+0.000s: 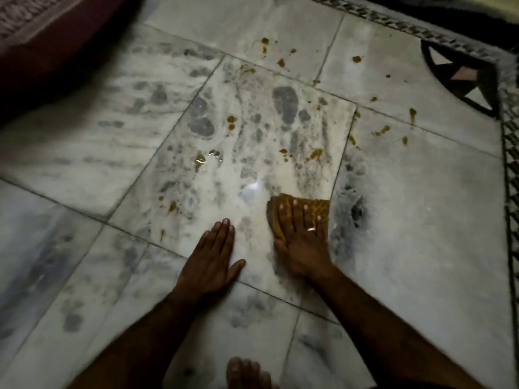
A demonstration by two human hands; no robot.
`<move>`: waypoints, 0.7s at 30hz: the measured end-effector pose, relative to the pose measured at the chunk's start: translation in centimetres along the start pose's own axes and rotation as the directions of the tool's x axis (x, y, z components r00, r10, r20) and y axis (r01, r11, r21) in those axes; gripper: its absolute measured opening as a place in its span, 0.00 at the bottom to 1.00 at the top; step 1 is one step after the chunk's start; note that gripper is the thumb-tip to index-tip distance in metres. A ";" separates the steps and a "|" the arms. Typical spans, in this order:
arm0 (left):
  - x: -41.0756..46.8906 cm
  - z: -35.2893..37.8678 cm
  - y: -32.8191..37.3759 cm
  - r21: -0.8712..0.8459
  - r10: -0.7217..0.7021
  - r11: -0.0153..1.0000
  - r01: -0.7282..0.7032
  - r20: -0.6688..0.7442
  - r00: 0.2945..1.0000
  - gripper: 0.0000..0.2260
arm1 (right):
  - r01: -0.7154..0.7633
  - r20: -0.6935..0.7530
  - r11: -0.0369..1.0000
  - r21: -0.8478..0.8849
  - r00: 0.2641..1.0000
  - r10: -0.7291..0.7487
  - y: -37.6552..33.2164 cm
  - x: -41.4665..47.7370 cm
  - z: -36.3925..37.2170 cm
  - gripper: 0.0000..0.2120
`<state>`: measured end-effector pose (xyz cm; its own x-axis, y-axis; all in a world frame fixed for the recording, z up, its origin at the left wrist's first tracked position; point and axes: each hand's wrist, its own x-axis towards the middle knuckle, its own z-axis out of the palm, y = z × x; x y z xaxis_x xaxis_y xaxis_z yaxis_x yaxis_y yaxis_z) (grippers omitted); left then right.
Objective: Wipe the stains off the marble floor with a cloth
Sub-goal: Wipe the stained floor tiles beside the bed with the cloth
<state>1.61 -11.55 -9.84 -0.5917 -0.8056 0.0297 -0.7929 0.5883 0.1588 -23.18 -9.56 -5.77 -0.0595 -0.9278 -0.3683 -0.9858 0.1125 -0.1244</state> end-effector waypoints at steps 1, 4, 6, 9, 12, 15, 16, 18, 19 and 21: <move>-0.6 0.0 -0.4 0.011 0.001 1.000 -0.001 -0.008 1.000 0.34 | 0.075 -0.029 0.997 -0.029 0.997 -0.076 -2.4 -0.4 0.8 0.39; -2.4 0.2 -1.5 0.018 0.043 0.999 -0.042 -0.043 0.998 0.32 | 0.264 -0.095 0.962 -0.070 0.958 -0.270 -6.7 -4.0 3.3 0.37; -3.2 0.1 -2.0 0.035 0.073 0.997 -0.071 -0.052 0.996 0.32 | 0.352 -0.104 0.929 -0.113 0.926 -0.363 -6.1 -5.9 3.5 0.37; -3.5 -0.5 -2.1 0.045 0.064 0.997 -0.063 -0.025 0.998 0.31 | 0.329 -0.131 0.930 -0.166 0.927 -0.351 -1.8 -5.3 3.3 0.36; -3.3 -0.5 -2.0 0.029 0.051 0.998 -0.051 -0.007 0.999 0.31 | 0.152 -0.190 0.980 -0.127 0.966 -0.175 -0.4 -0.1 1.8 0.35; -3.4 -0.3 -1.9 0.017 0.041 0.999 -0.041 -0.003 0.999 0.31 | 0.070 -0.160 0.995 -0.069 0.984 -0.081 -3.6 4.6 0.6 0.36; -3.3 -0.3 -1.9 0.016 0.042 0.999 -0.042 0.006 0.999 0.31 | 0.088 -0.175 0.994 -0.071 0.980 -0.100 -4.6 5.0 0.7 0.37; -3.3 -0.3 -2.1 0.008 0.049 0.999 -0.049 0.026 0.998 0.32 | 0.199 -0.202 0.973 -0.116 0.954 -0.220 -5.8 3.2 1.6 0.37; -3.3 -0.4 -2.3 0.000 0.049 0.999 -0.049 0.030 0.998 0.32 | 0.272 -0.196 0.951 -0.151 0.934 -0.298 -5.9 1.6 2.2 0.37; -3.5 -0.5 -2.6 -0.008 0.046 0.999 -0.046 0.043 0.998 0.31 | 0.375 -0.154 0.907 -0.190 0.901 -0.405 -5.0 -0.5 3.1 0.38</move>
<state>5.82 -10.31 -9.89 -0.6336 -0.7737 -0.0058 -0.7637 0.6242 0.1648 -17.76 -8.56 -7.80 0.3218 -0.9365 -0.1396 -0.9464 -0.3139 -0.0761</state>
